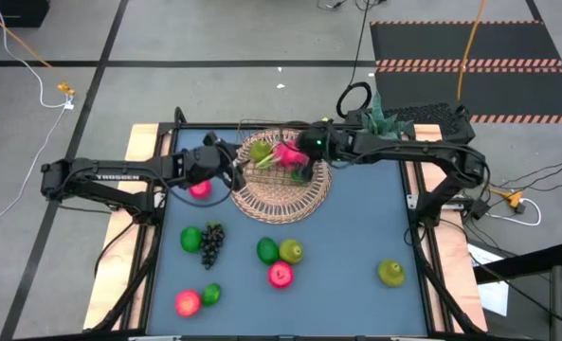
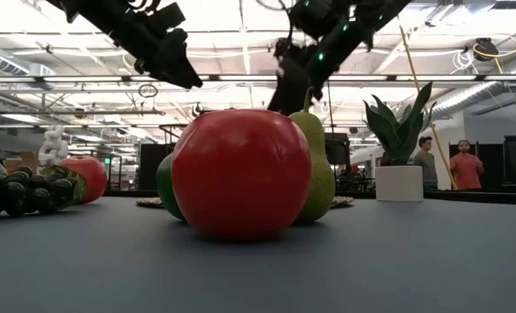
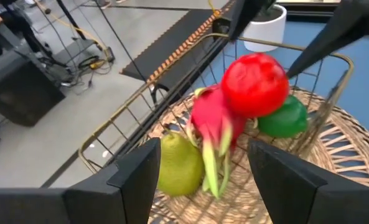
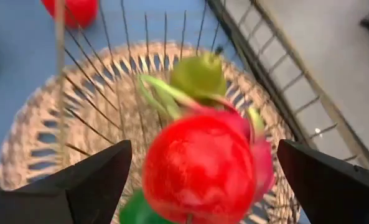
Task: Build produce basket
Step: Put the green pear into the gold wire basket
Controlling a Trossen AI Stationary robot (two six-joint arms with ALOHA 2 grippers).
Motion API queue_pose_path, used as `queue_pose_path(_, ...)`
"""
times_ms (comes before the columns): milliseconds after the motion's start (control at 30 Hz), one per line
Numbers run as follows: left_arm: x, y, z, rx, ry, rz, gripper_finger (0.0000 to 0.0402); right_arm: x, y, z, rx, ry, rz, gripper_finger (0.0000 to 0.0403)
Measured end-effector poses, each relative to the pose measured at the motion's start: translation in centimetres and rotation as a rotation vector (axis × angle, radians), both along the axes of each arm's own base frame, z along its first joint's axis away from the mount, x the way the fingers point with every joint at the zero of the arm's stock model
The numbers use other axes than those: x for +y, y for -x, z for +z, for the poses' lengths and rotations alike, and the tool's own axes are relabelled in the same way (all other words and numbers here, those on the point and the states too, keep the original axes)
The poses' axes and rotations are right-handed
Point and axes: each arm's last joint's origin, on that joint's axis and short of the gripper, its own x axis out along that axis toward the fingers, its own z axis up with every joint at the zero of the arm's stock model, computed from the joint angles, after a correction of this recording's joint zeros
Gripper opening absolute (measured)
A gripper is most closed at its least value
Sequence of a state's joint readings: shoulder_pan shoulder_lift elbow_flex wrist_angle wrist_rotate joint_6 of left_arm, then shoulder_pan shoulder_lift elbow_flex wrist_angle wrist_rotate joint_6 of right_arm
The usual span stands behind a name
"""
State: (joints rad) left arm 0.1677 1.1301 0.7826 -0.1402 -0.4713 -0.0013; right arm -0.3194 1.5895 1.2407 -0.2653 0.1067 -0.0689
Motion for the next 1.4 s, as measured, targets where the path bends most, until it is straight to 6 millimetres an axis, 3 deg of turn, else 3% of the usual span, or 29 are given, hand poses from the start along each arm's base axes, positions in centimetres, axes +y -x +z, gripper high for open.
queue_pose_path(233,-0.7,0.0,-0.3,0.026,0.011,-0.026,0.0244,3.1,0.7,3.0,-0.087,0.065,0.021,0.04)
queue_pose_path(333,-0.9,0.0,-0.2,0.018,0.018,-0.027,0.0244,5.2,0.5,3.5,-0.112,0.046,0.07,0.04)
queue_pose_path(467,-1.1,-0.1,-0.2,0.015,0.018,-0.036,0.0244,8.7,0.1,2.6,-0.146,0.026,0.136,0.04)
queue_pose_path(567,-1.3,-0.2,-0.2,0.003,0.025,-0.042,0.0244,11.8,0.3,1.3,-0.146,0.084,0.088,0.04)
queue_pose_path(700,-1.5,-0.6,0.5,-0.116,0.065,-0.043,0.0244,15.2,2.3,-0.1,-0.05,0.136,-0.131,0.04)
queue_pose_path(800,-1.9,-0.9,0.7,-0.144,0.095,-0.11,0.0244,16.9,4.3,-0.7,0.012,0.007,-0.217,0.04)
queue_pose_path(1033,-2.8,-1.1,0.9,-0.181,0.125,-0.156,0.0244,19.0,8.6,-0.5,0.185,-0.372,-0.33,0.04)
queue_pose_path(1400,-5.2,-1.7,3.2,-0.472,0.211,-0.237,0.0244,20.1,13.7,-0.5,0.382,-0.289,-0.56,0.04)
